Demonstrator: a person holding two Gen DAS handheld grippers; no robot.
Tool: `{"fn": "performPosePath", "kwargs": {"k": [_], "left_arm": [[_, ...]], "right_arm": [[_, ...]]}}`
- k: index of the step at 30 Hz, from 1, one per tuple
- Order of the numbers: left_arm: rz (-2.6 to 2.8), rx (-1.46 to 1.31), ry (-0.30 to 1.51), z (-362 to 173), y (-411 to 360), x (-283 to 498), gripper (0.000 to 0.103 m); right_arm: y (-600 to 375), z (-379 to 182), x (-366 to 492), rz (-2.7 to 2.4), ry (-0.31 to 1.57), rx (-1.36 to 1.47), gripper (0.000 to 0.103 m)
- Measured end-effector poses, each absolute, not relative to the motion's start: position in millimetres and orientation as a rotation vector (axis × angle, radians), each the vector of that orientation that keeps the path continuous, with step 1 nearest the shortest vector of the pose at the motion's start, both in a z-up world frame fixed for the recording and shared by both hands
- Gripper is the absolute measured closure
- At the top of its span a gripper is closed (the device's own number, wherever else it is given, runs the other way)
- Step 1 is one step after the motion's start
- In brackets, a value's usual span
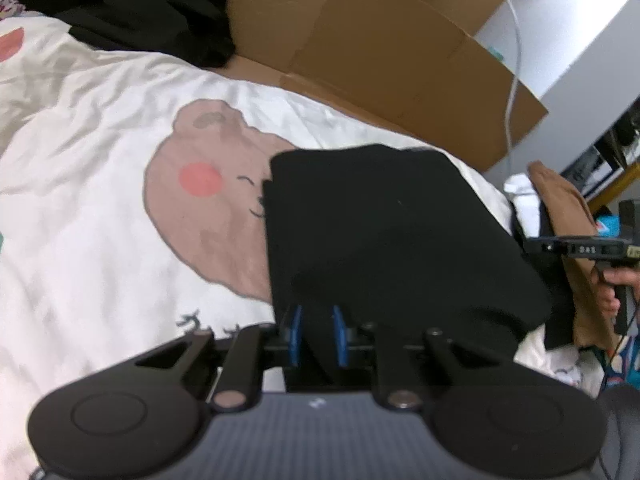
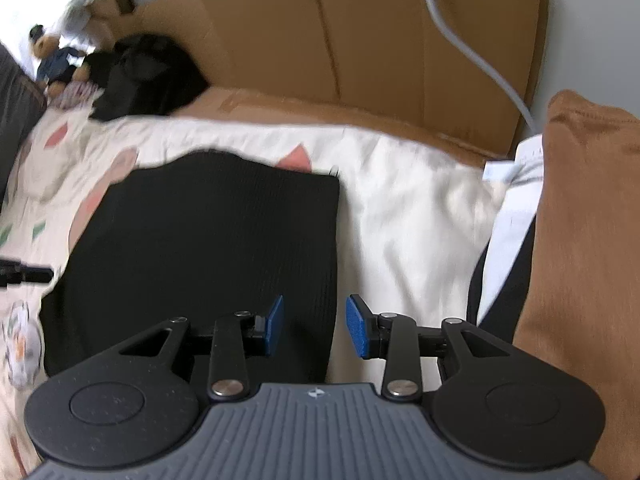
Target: Fold clothes
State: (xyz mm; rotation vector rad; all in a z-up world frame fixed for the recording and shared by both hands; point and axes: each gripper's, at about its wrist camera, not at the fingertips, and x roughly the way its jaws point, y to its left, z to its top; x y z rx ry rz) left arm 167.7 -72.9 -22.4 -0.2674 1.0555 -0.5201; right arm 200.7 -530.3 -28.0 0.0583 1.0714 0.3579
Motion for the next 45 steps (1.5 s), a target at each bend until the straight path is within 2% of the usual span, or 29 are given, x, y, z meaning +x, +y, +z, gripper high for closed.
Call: {"fn": "performPosePath", "kwargs": {"k": [5, 7, 9, 11, 13, 18, 21, 25, 29, 45], "left_arm": [[-0.554, -0.253, 1.079, -30, -82, 165, 0.088], [-0.567, -0.221, 1.108, -35, -87, 165, 0.102], [-0.558, -0.183, 1.125, -39, -90, 165, 0.103], [-0.546, -0.147, 1.125, -38, -90, 163, 0.103], [-0.520, -0.141, 1.115, -36, -86, 163, 0.103], [-0.466, -0.140, 1.099, -33, -76, 159, 0.103], [-0.500, -0.191, 1.083, -29, -70, 150, 0.099], [-0.575, -0.214, 1.094, -28, -75, 136, 0.095], [-0.637, -0.247, 1.126, -36, -83, 122, 0.089], [-0.581, -0.284, 1.076, -30, -71, 111, 0.088]], "right_arm": [[-527, -30, 185, 0.390, 1.133, 0.007, 0.064], [-525, -30, 179, 0.406, 1.148, -0.016, 0.065], [-523, -34, 176, 0.408, 1.173, -0.054, 0.071], [-523, -37, 175, 0.420, 1.189, -0.074, 0.089], [-523, -37, 174, 0.421, 1.173, -0.115, 0.101], [-528, -30, 176, 0.372, 1.112, -0.132, 0.101], [-530, -25, 176, 0.355, 1.090, -0.127, 0.100], [-539, -20, 176, 0.319, 1.096, -0.077, 0.092], [-545, -15, 167, 0.318, 1.090, -0.057, 0.065], [-538, -18, 132, 0.377, 1.136, -0.090, 0.064]]}}
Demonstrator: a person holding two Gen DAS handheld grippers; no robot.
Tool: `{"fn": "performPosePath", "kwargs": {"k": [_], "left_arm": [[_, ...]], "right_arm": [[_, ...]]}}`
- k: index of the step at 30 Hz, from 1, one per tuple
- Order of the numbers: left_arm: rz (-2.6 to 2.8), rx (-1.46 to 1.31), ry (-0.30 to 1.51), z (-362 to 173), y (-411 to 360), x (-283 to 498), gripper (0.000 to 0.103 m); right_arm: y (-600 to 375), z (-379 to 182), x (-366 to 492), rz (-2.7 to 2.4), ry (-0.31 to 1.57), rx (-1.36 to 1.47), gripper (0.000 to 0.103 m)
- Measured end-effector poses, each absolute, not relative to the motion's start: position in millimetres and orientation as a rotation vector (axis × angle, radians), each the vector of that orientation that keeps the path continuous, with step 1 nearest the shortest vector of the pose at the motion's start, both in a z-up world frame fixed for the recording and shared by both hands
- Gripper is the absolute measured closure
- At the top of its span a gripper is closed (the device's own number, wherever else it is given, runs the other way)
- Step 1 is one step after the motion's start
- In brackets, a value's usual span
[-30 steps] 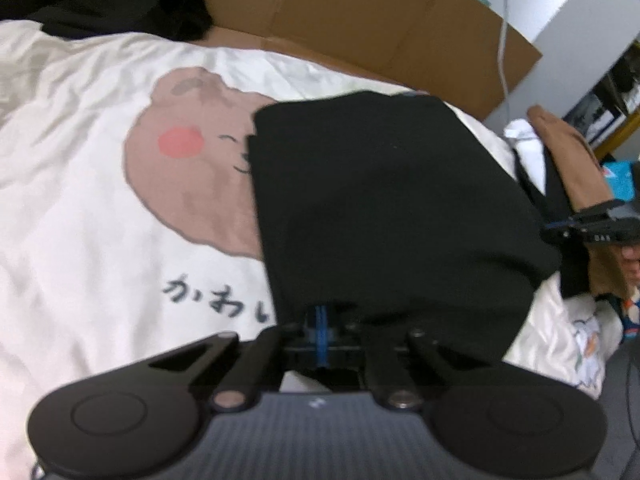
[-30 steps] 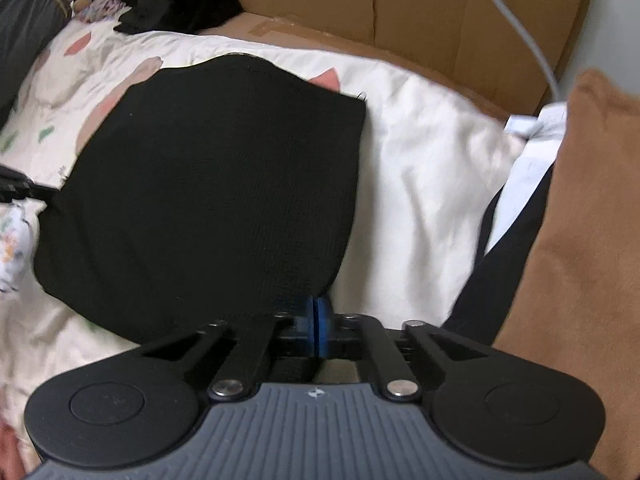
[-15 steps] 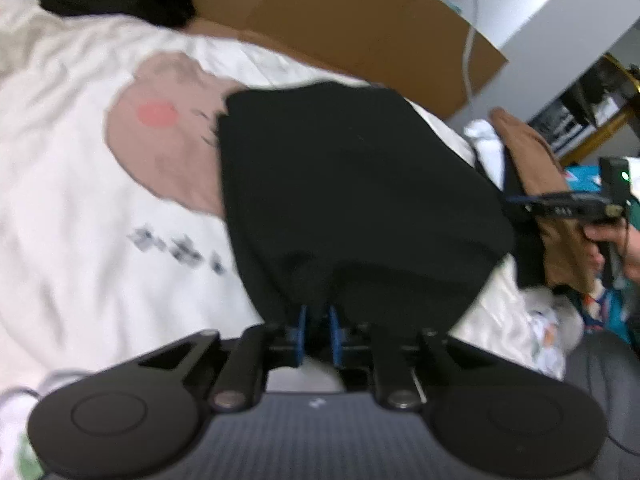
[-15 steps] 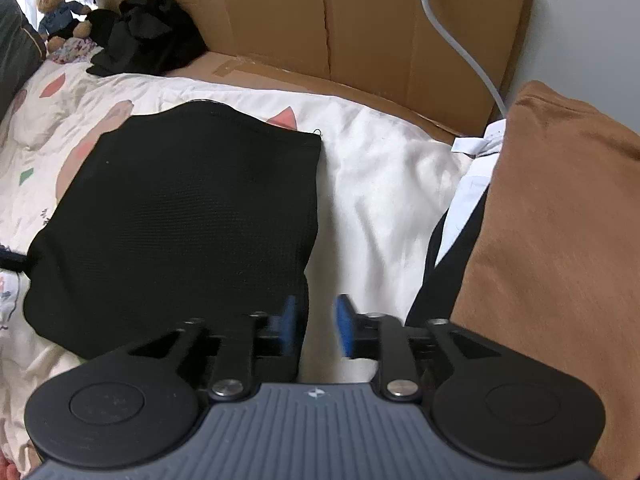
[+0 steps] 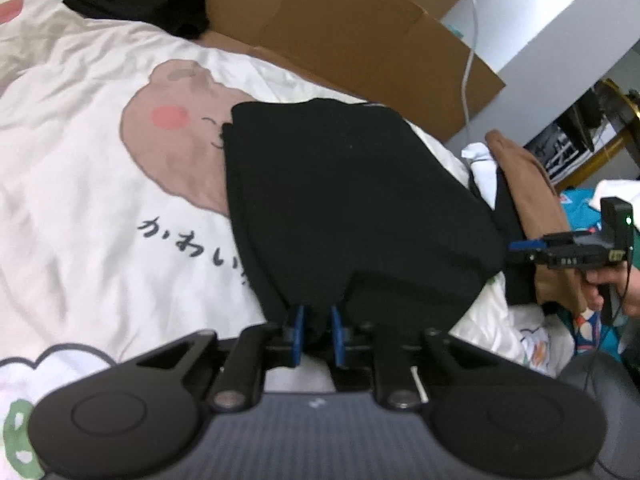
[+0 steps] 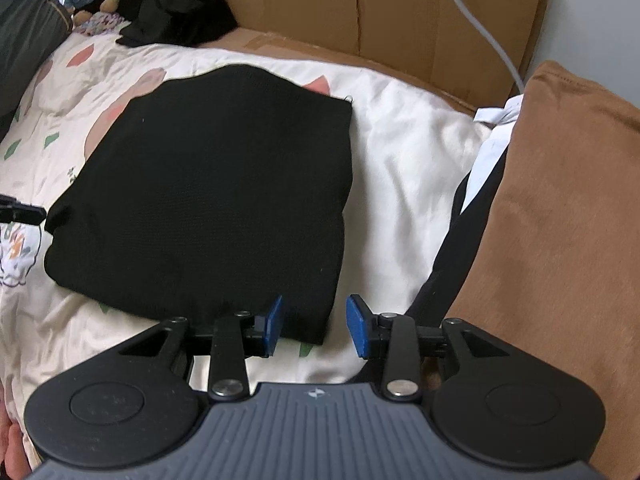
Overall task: Fold clothes
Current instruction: 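Open both tools and release the folded shorts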
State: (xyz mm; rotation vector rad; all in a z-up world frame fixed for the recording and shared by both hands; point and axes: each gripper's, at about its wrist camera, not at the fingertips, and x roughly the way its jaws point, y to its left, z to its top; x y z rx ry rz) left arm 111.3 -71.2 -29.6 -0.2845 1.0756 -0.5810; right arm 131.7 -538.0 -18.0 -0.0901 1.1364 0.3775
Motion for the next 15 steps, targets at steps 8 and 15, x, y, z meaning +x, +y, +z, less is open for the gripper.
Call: {"fn": "performPosePath", "kwargs": {"k": [8, 15], "left_arm": [[-0.510, -0.314, 1.064, -36, -68, 118, 0.056], [-0.559, -0.345, 1.176, -48, -64, 140, 0.082]], "right_arm": [[-538, -22, 131, 0.369, 1.148, -0.079, 0.064], [-540, -23, 131, 0.381, 1.148, -0.061, 0.064]]}}
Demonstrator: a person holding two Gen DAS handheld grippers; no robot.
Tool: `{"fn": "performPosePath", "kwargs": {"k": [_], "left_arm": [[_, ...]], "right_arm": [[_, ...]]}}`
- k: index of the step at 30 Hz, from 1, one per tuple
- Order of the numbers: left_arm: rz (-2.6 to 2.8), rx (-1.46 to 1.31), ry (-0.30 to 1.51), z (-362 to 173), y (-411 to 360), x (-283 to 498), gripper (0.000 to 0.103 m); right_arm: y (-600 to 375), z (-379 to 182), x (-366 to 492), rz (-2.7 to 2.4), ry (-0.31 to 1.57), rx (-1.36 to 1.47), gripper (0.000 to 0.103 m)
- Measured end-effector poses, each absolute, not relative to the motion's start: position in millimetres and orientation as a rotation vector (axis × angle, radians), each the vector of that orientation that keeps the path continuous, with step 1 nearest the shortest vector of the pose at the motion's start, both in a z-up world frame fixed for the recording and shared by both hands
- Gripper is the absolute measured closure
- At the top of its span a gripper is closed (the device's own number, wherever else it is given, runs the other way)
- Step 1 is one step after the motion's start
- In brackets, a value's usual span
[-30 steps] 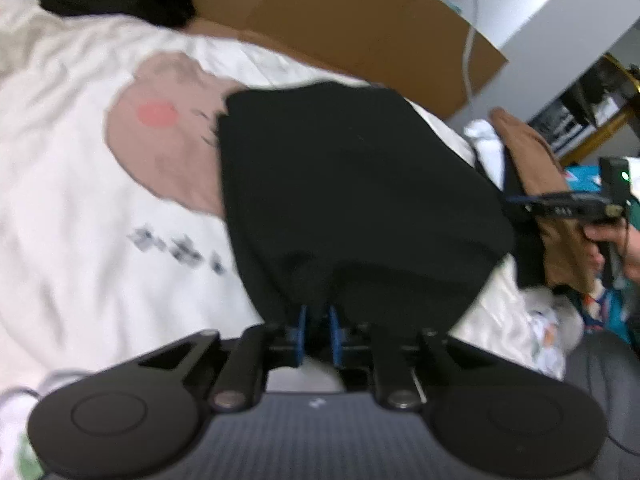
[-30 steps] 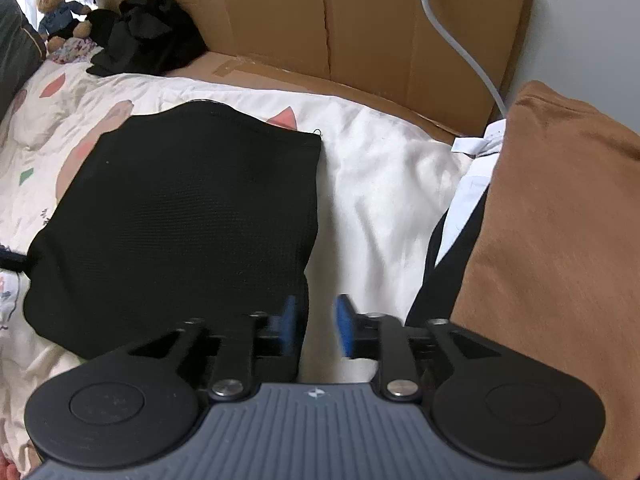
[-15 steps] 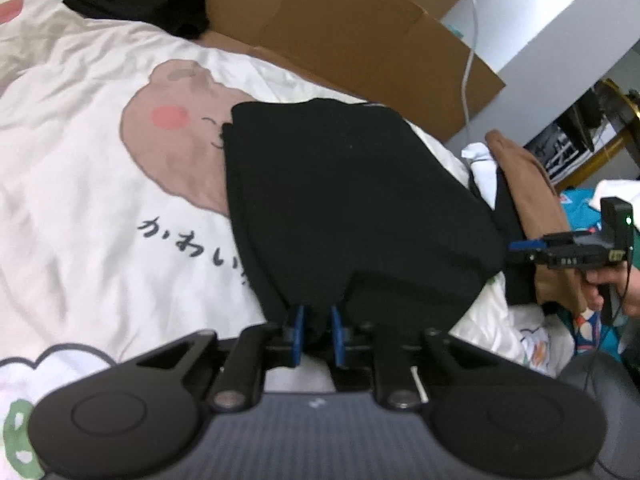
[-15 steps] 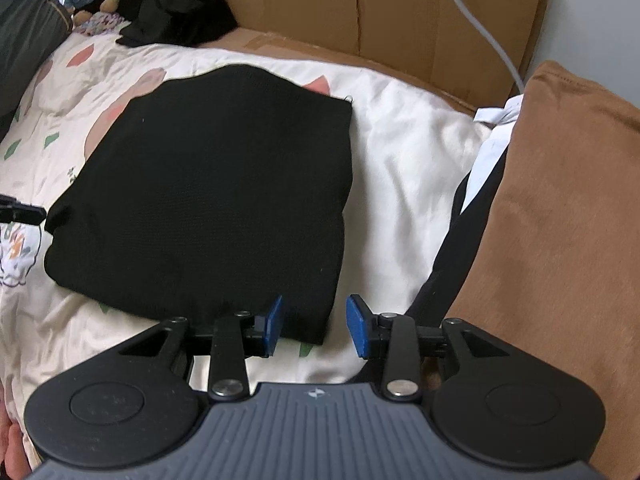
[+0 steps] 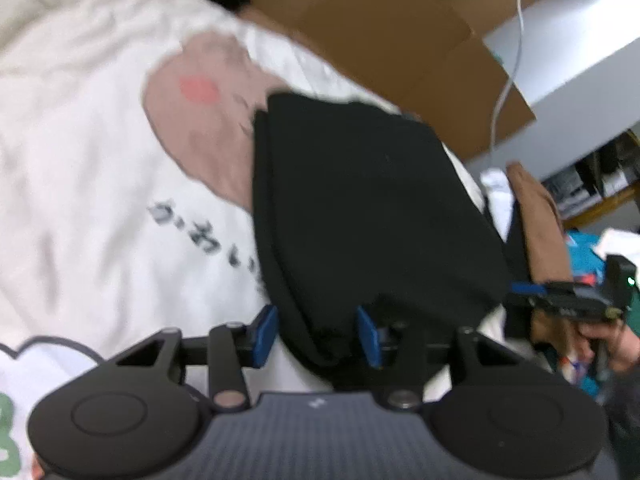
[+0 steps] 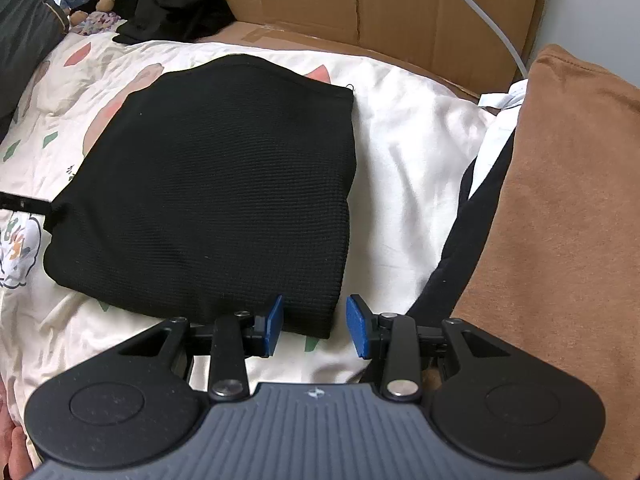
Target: Fold clothes
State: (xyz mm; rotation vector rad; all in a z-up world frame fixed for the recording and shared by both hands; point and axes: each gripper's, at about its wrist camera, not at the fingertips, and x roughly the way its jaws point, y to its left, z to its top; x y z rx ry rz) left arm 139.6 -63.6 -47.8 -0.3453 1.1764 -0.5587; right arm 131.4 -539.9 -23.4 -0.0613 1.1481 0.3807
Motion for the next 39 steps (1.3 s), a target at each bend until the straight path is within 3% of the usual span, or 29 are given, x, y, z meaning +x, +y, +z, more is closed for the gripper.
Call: {"fn": "performPosePath", "kwargs": {"k": [1, 2, 7, 11, 24, 34, 37, 39], "left_arm": [[-0.546, -0.305, 1.183, -48, -64, 141, 0.093], [-0.539, -0.303, 1.182, -47, -62, 142, 0.096], [-0.522, -0.239, 1.122, -29, -57, 142, 0.103], [-0.425, -0.263, 1.098, -19, -39, 144, 0.089], [-0.691, -0.375, 1.214, -42, -71, 99, 0.075], [-0.756, -0.363, 1.206, -56, -90, 103, 0.072], [-0.716, -0.314, 1.170, -57, -91, 102, 0.077], [-0.714, -0.334, 1.152, -59, -90, 100, 0.086]], "right_arm": [[-540, -23, 131, 0.383, 1.147, -0.062, 0.064], [-540, -23, 131, 0.385, 1.146, -0.064, 0.064], [-539, -27, 131, 0.376, 1.153, -0.091, 0.064], [-540, -25, 130, 0.370, 1.151, -0.082, 0.064], [-540, -20, 128, 0.380, 1.160, -0.065, 0.064], [-534, -26, 131, 0.371, 1.194, -0.077, 0.064], [-533, -27, 134, 0.380, 1.203, -0.060, 0.064], [-533, -31, 137, 0.385, 1.216, -0.042, 0.064]]}}
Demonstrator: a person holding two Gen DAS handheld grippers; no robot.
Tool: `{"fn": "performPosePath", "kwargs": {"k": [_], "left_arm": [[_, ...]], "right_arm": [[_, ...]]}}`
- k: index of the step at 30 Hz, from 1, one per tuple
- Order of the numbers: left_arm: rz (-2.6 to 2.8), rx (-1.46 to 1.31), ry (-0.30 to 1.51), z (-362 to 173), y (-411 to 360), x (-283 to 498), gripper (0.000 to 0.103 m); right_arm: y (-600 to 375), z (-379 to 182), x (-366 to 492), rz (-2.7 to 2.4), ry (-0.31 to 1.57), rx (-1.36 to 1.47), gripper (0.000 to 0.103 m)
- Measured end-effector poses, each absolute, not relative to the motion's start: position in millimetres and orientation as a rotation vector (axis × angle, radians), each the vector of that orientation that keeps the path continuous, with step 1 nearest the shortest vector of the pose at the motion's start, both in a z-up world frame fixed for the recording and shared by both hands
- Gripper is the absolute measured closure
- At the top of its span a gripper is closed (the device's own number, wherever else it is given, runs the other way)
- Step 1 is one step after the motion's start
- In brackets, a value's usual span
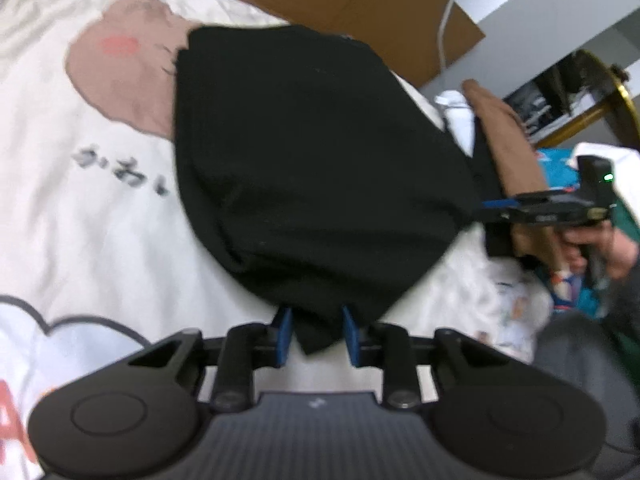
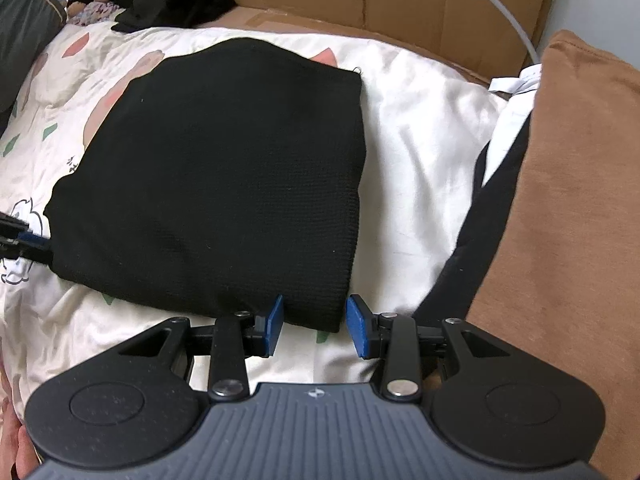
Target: Fold clothes
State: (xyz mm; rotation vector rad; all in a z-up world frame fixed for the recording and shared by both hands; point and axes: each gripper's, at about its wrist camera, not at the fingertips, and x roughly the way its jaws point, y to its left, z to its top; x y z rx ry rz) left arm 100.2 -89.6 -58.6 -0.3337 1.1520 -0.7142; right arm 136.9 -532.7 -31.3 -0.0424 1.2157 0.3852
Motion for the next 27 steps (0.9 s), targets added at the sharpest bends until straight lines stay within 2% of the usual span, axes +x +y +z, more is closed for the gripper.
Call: {"fn": "performPosePath", "kwargs": {"k": [3, 5, 15, 18, 22, 27], "left_arm": [[-0.713, -0.306, 1.133, -55, -91, 94, 0.098], [-0.696, -0.294, 1.125, -51, -89, 91, 0.102], [-0.638, -0.257, 1.163, -53, -69, 77, 0.103], [-0.632, -0.294, 1.131, -47, -62, 77, 0.089], [-0.642, -0.333, 1.112, -43, -64, 81, 0.041], [-0.645, -0.329, 1.150, -46, -79, 89, 0.040]], "right_arm": [[-534, -35, 139, 0.382, 1.221, -0.011, 0.064], [-536, -35, 139, 0.379, 1.221, 0.007, 0.064], [-541, -23, 131, 0.356, 1.181, -0.030, 0.064], [-544, -18, 129, 0.355, 1.169, -0.032, 0.064], [-547, -15, 130, 0.358, 1.157, -0.008, 0.064], [-548, -18, 130, 0.354, 1.156, 0.002, 0.064]]}}
